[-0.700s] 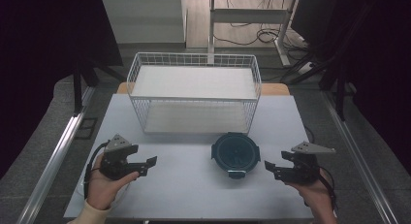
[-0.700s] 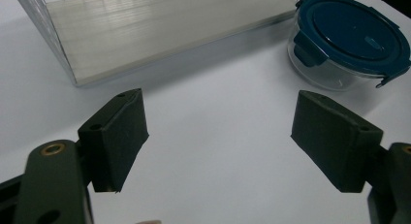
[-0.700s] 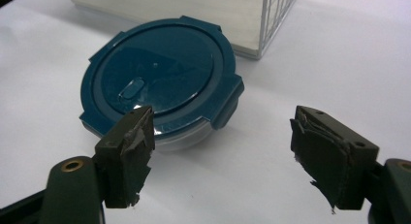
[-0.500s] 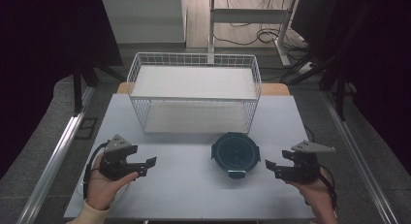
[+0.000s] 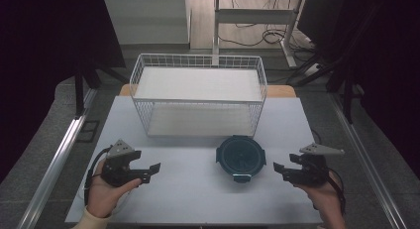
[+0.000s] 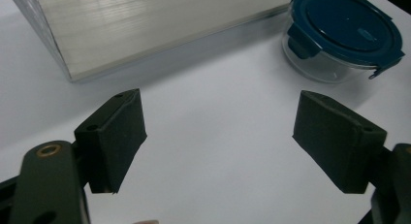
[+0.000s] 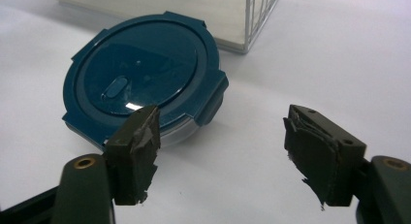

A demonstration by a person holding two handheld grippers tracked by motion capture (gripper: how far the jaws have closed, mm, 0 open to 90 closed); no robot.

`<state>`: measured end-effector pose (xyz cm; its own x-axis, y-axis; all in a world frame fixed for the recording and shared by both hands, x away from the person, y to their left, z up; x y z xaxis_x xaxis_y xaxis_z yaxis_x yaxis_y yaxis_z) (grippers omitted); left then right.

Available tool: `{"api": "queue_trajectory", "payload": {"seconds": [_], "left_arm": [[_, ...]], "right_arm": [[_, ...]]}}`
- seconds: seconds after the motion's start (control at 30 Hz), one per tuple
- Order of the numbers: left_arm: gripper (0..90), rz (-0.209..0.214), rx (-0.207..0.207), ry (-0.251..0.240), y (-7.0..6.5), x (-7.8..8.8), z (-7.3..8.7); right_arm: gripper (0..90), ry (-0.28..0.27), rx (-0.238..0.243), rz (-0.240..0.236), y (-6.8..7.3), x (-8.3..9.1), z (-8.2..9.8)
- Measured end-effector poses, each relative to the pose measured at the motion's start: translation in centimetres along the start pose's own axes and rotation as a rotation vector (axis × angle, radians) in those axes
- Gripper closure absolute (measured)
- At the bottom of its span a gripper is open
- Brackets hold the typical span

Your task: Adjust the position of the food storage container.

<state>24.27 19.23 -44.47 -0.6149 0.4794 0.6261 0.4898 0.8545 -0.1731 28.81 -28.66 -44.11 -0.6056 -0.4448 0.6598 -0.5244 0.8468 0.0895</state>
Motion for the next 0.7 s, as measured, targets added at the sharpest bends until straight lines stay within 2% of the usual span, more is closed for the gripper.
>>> {"api": "queue_trajectory", "payload": {"seconds": [0.2, 0.47, 0.7], "left_arm": [[19.0, -0.004, 0.008, 0.0, 0.23, -0.07, 0.03], [19.0, 0.009, -0.007, 0.006, -0.08, -0.03, 0.11], [18.9, 0.006, -0.002, 0.017, 0.32, -0.17, 0.31]], "right_arm": [[31.0, 0.019, -0.018, -0.003, -0.22, -0.31, 0.29], [34.4, 0.022, -0.002, -0.011, 0.38, -0.42, 0.13], [38.6, 0.037, 0.003, -0.019, 0.44, -0.97, 0.1]]}}
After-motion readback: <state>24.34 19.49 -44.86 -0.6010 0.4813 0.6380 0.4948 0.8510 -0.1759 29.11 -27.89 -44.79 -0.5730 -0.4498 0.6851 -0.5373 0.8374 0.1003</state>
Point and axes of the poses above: each handheld gripper's, and its own axes: x roughly backward along the jaws, z roughly out of its underside, y roughly to its left, the point moved 2 cm from there along -x, roughly forward along the jaws
